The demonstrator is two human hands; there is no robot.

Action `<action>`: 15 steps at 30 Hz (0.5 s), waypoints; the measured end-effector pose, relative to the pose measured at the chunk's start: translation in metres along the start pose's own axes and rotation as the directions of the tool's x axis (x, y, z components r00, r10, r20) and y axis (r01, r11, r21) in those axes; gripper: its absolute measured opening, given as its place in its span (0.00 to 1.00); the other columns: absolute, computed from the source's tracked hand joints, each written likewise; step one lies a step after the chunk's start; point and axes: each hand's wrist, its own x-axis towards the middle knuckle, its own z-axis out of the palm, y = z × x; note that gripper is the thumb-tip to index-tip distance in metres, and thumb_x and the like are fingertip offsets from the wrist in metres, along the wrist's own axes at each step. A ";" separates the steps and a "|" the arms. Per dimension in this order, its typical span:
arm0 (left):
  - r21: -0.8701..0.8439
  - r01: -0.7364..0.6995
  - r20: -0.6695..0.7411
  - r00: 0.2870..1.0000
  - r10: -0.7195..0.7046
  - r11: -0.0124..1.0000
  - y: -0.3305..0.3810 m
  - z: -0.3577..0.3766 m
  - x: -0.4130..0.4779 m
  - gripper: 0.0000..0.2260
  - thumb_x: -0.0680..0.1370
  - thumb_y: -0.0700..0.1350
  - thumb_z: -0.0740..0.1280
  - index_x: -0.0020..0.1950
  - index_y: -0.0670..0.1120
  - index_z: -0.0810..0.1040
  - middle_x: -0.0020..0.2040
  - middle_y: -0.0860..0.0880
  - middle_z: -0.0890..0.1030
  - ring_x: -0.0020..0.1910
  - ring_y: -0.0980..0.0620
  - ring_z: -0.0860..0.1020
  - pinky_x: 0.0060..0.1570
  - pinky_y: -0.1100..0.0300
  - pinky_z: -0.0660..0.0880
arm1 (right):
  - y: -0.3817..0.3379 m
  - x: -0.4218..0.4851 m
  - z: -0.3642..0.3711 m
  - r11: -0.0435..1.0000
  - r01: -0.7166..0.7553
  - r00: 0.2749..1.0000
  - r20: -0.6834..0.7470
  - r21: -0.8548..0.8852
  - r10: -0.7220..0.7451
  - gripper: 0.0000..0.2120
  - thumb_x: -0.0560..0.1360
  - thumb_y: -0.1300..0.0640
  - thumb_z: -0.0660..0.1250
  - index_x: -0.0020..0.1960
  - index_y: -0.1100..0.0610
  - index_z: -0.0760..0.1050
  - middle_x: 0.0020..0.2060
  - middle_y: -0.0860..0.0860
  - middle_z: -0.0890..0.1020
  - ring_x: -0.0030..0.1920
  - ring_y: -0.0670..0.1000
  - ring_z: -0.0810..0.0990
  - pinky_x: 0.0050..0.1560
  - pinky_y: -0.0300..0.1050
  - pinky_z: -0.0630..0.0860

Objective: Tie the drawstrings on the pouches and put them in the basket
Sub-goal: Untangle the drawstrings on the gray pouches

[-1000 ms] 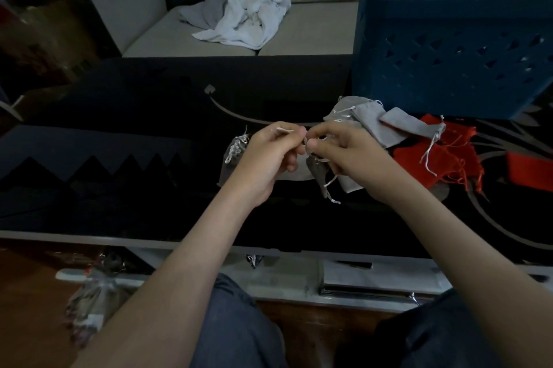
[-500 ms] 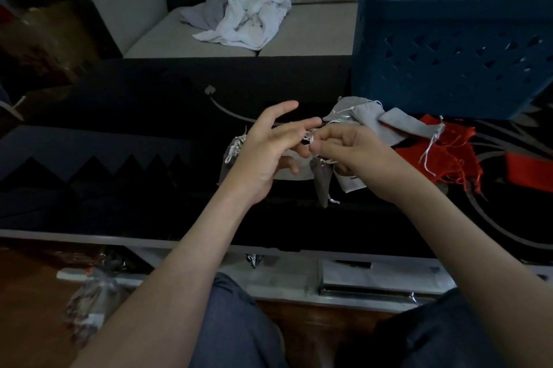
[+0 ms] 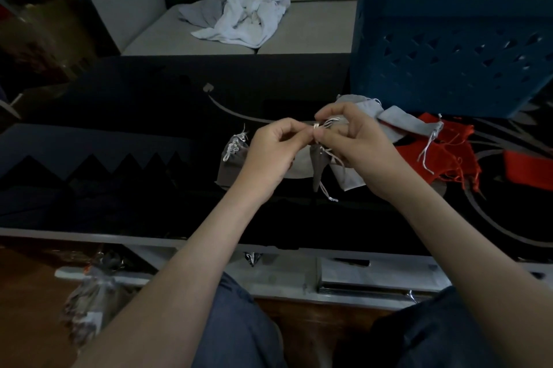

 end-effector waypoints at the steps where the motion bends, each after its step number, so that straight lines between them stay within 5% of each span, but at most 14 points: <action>1: -0.011 0.011 -0.002 1.000 -0.011 1.000 0.000 0.000 0.000 0.06 0.78 0.41 0.66 0.42 0.46 0.81 0.28 0.59 0.77 0.25 0.64 0.71 0.26 0.71 0.63 | 0.000 0.000 0.000 1.000 0.019 1.000 0.010 -0.009 -0.018 0.06 0.77 0.64 0.64 0.53 0.57 0.73 0.22 0.47 0.68 0.21 0.41 0.64 0.24 0.30 0.62; 8: -0.067 0.066 0.123 0.991 -0.057 0.996 0.001 -0.002 -0.001 0.10 0.82 0.42 0.60 0.53 0.47 0.82 0.36 0.46 0.75 0.30 0.60 0.69 0.32 0.67 0.66 | -0.005 -0.002 0.001 0.998 0.065 0.997 -0.051 -0.005 -0.065 0.02 0.76 0.65 0.65 0.46 0.62 0.76 0.23 0.50 0.71 0.21 0.41 0.65 0.24 0.31 0.62; 10: -0.057 0.042 0.158 0.987 -0.032 0.997 0.001 -0.002 -0.002 0.11 0.82 0.42 0.59 0.53 0.47 0.82 0.41 0.42 0.74 0.32 0.59 0.69 0.34 0.67 0.67 | -0.006 -0.003 0.000 0.998 0.062 0.996 -0.065 -0.009 -0.062 0.02 0.76 0.64 0.65 0.45 0.61 0.75 0.27 0.59 0.71 0.23 0.43 0.66 0.25 0.32 0.63; 15: 0.026 0.002 0.161 0.987 -0.006 1.000 0.001 -0.004 -0.004 0.08 0.80 0.43 0.63 0.47 0.44 0.82 0.40 0.40 0.76 0.33 0.58 0.69 0.35 0.67 0.68 | -0.004 -0.003 -0.001 0.995 0.084 0.995 -0.045 -0.047 -0.086 0.05 0.77 0.62 0.65 0.44 0.55 0.74 0.30 0.59 0.69 0.29 0.54 0.66 0.31 0.43 0.64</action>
